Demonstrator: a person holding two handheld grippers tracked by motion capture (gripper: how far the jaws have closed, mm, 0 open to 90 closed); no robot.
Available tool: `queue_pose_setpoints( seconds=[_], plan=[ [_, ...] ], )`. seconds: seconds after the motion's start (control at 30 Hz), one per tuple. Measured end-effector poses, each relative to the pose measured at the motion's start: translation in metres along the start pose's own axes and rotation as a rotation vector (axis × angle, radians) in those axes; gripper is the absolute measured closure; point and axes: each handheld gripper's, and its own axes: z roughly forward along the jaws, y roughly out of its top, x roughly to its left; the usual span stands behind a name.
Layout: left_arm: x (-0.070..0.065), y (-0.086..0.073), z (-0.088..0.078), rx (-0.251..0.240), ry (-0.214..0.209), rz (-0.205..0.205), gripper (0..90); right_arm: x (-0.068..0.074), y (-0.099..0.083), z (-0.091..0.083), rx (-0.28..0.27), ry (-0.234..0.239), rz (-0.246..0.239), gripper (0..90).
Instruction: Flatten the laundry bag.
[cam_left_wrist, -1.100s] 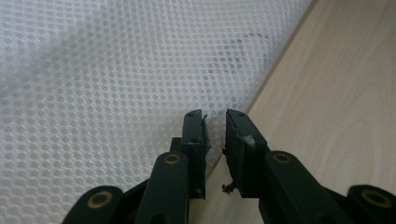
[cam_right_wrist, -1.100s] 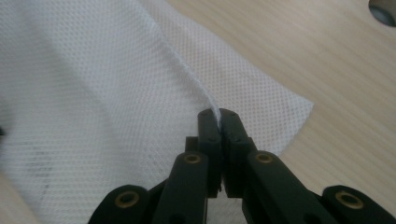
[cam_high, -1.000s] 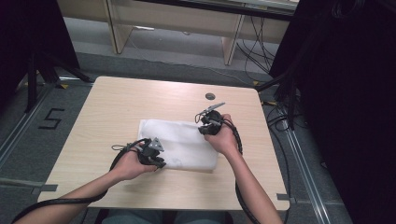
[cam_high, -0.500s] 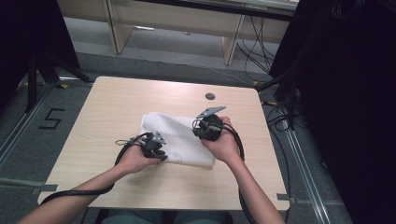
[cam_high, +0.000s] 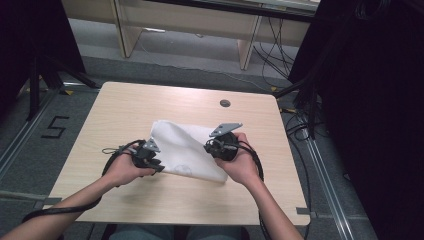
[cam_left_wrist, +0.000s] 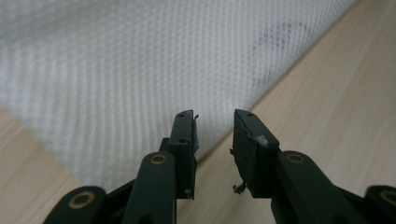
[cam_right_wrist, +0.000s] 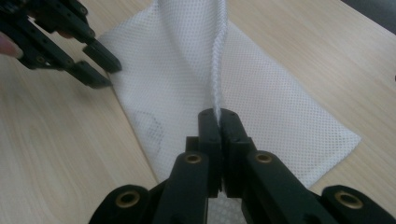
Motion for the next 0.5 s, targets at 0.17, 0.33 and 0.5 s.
queue_pose_setpoints(
  seconds=[0.17,0.33,0.5],
  plan=[
    [0.007,-0.023,-0.019,-0.039,0.011,-0.049,69.7,0.005,-0.003,-0.001,-0.010,-0.007,-0.009,89.7],
    [0.019,-0.039,-0.036,-0.084,0.047,-0.117,69.6,0.015,-0.004,-0.005,-0.006,-0.006,-0.058,89.6],
    [0.030,-0.051,-0.052,-0.123,0.074,-0.163,69.3,0.031,-0.008,-0.005,-0.016,0.030,-0.109,89.6]
  ],
)
